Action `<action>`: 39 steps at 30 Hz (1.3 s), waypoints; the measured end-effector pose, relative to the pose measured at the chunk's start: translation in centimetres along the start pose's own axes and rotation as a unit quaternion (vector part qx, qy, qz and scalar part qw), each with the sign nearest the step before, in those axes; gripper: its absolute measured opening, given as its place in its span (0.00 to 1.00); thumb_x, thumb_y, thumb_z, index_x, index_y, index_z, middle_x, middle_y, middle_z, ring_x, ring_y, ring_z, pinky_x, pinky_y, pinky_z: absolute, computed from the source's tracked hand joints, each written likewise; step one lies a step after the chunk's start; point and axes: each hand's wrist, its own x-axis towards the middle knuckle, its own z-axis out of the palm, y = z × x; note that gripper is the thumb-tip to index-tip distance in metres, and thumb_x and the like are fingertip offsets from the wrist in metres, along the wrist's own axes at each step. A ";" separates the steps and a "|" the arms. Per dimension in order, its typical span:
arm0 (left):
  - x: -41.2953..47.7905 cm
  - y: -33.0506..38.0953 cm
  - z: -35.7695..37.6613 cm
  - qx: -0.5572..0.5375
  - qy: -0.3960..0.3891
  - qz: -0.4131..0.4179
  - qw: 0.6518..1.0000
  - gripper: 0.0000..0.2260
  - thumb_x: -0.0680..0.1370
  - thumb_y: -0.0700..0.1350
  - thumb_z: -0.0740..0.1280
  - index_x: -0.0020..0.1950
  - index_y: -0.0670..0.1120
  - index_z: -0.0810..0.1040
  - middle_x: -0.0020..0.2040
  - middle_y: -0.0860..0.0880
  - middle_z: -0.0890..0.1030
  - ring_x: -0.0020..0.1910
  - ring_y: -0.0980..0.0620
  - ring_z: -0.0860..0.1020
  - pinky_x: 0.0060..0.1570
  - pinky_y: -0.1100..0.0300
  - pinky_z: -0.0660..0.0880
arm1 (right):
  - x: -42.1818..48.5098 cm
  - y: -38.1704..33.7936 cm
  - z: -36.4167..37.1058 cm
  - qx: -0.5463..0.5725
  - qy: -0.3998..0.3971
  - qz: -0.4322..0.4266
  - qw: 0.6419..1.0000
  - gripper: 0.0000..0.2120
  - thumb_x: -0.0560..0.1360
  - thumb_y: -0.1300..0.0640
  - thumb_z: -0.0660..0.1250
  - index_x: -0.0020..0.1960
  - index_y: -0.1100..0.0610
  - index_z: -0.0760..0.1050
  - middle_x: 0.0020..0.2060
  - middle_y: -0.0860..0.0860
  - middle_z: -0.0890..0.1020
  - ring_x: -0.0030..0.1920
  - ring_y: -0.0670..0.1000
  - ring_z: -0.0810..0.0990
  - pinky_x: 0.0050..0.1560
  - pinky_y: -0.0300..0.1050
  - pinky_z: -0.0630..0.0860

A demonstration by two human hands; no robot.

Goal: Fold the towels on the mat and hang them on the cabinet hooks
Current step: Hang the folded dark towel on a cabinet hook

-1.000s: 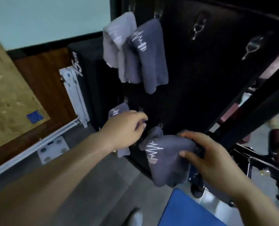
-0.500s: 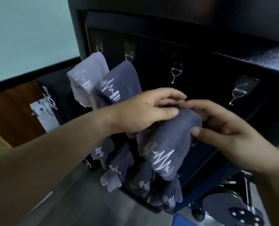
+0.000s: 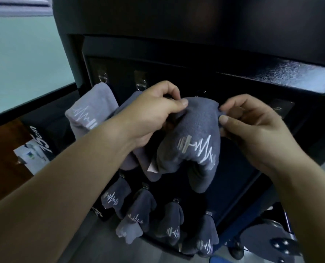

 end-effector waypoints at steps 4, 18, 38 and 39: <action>0.5 -1.4 0.8 -0.017 0.035 0.002 0.999 0.06 0.81 0.37 0.66 0.48 0.47 0.80 0.40 0.47 0.80 0.39 0.55 0.79 0.39 0.62 0.76 | 0.5 1.2 0.4 -0.025 0.070 0.009 0.997 0.12 0.77 0.70 0.65 0.47 0.55 0.83 0.41 0.53 0.85 0.40 0.49 0.83 0.46 0.42 0.79; -1.8 -4.9 3.8 0.000 0.131 0.044 0.990 0.08 0.75 0.60 0.62 0.47 0.66 0.81 0.65 0.57 0.72 0.63 0.60 0.76 0.68 0.53 0.72 | -0.2 2.5 2.1 -0.157 0.096 0.043 0.982 0.12 0.84 0.59 0.59 0.58 0.54 0.82 0.53 0.48 0.86 0.54 0.47 0.83 0.57 0.41 0.79; -1.1 -5.7 4.0 0.141 0.059 0.115 0.982 0.19 0.86 0.51 0.57 0.76 0.50 0.70 0.69 0.59 0.68 0.68 0.66 0.68 0.68 0.68 0.65 | -1.3 4.7 2.0 -0.384 0.063 -0.069 0.918 0.23 0.82 0.48 0.58 0.74 0.55 0.70 0.69 0.44 0.66 0.72 0.44 0.64 0.73 0.40 0.63; -1.1 -5.6 4.0 0.154 0.057 0.114 0.980 0.20 0.86 0.52 0.57 0.77 0.51 0.69 0.69 0.59 0.68 0.68 0.66 0.68 0.68 0.69 0.65 | -1.3 4.8 1.9 -0.414 0.069 -0.075 0.904 0.23 0.82 0.47 0.57 0.74 0.55 0.70 0.67 0.45 0.65 0.70 0.44 0.64 0.73 0.39 0.62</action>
